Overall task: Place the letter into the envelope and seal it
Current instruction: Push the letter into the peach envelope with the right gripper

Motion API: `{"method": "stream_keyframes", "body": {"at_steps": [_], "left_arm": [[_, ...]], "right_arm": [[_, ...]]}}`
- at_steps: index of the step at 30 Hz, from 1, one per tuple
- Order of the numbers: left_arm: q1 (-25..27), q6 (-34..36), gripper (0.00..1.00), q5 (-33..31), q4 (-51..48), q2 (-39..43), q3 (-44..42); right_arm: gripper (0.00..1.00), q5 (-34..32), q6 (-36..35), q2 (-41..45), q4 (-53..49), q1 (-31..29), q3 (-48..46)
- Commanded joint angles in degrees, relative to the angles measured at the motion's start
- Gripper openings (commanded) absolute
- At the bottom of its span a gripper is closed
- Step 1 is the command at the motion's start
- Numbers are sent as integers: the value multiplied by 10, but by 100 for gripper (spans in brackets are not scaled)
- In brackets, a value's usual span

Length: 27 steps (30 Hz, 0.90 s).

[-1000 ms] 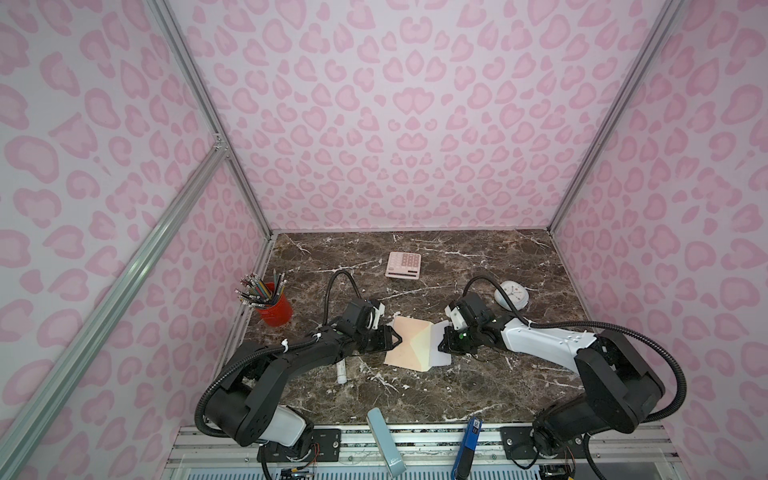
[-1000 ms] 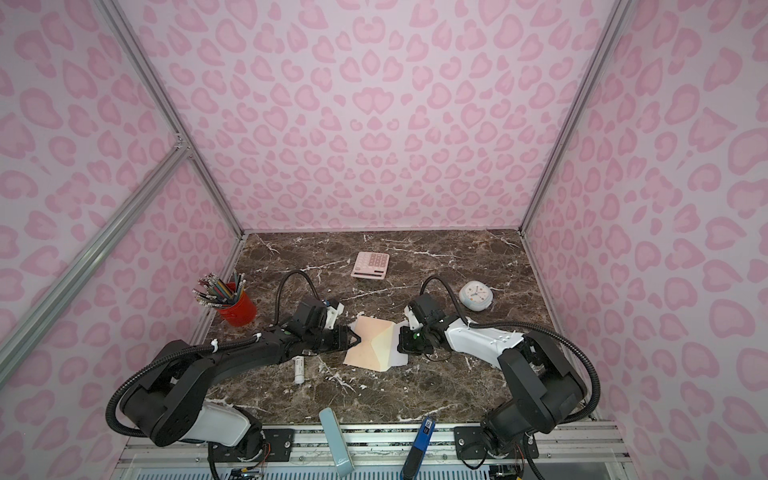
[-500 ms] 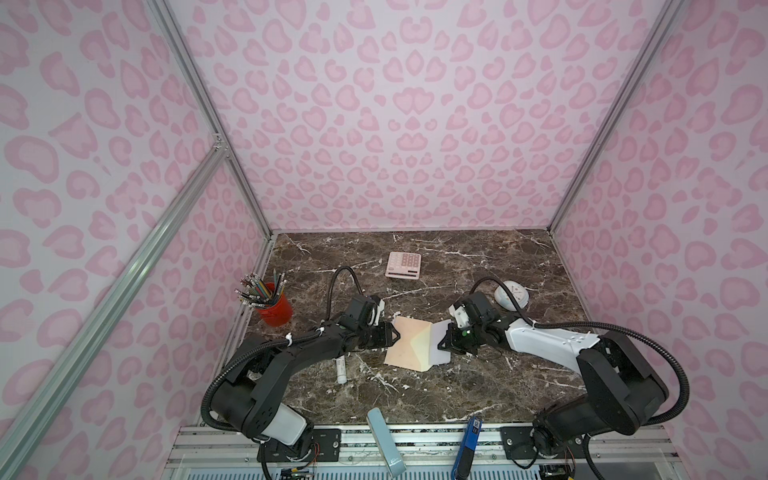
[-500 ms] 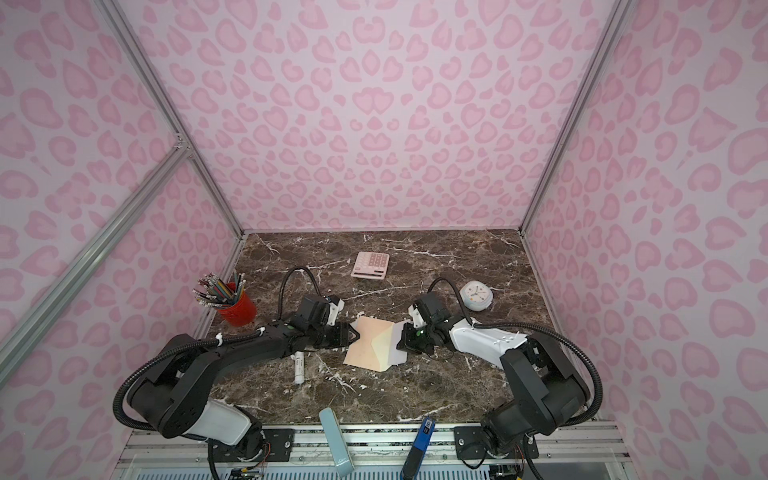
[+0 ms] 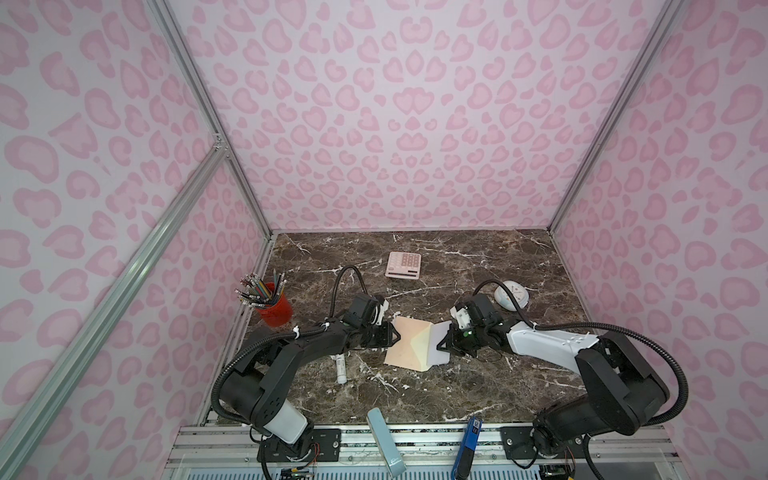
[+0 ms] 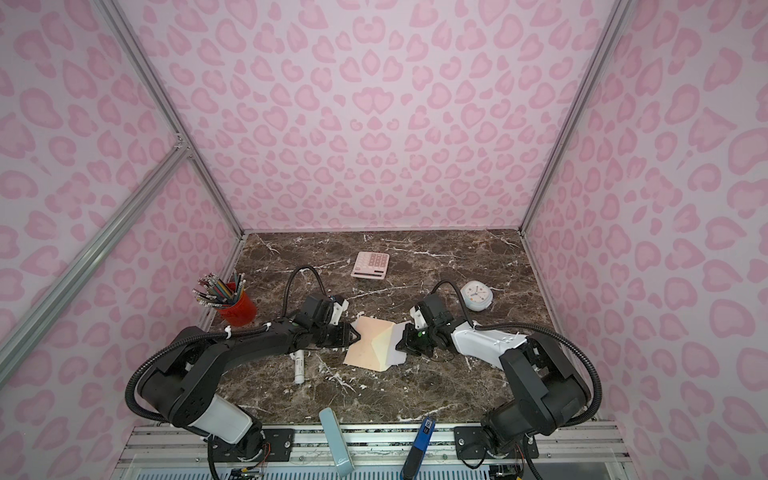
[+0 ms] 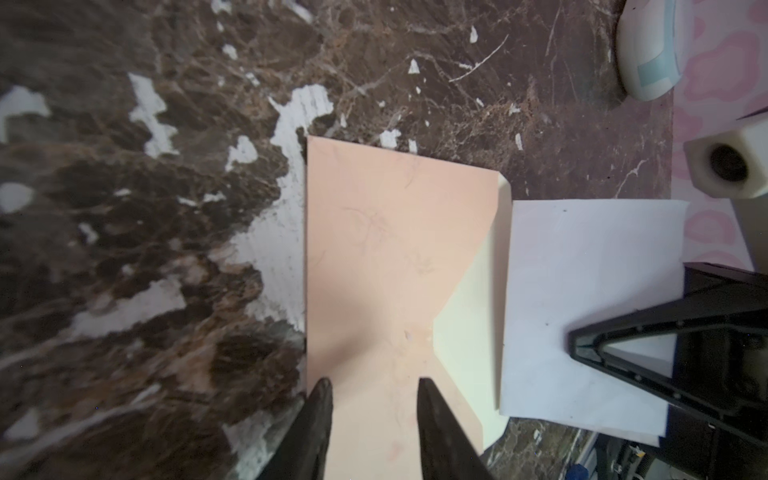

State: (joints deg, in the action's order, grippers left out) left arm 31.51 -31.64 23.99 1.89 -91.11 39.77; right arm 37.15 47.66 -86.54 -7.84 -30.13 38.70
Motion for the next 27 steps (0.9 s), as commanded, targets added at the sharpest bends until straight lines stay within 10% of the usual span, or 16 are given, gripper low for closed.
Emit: {"method": "stream_keyframes", "body": {"at_steps": [1, 27], "left_arm": [[0, -5, 32, 29, 36, -10, 3], [-1, -13, 20, 18, 23, -45, -5]], "right_arm": [[6, 7, 9, -7, 22, 3, -8], [6, 37, 44, -45, 95, 9, -30]]}}
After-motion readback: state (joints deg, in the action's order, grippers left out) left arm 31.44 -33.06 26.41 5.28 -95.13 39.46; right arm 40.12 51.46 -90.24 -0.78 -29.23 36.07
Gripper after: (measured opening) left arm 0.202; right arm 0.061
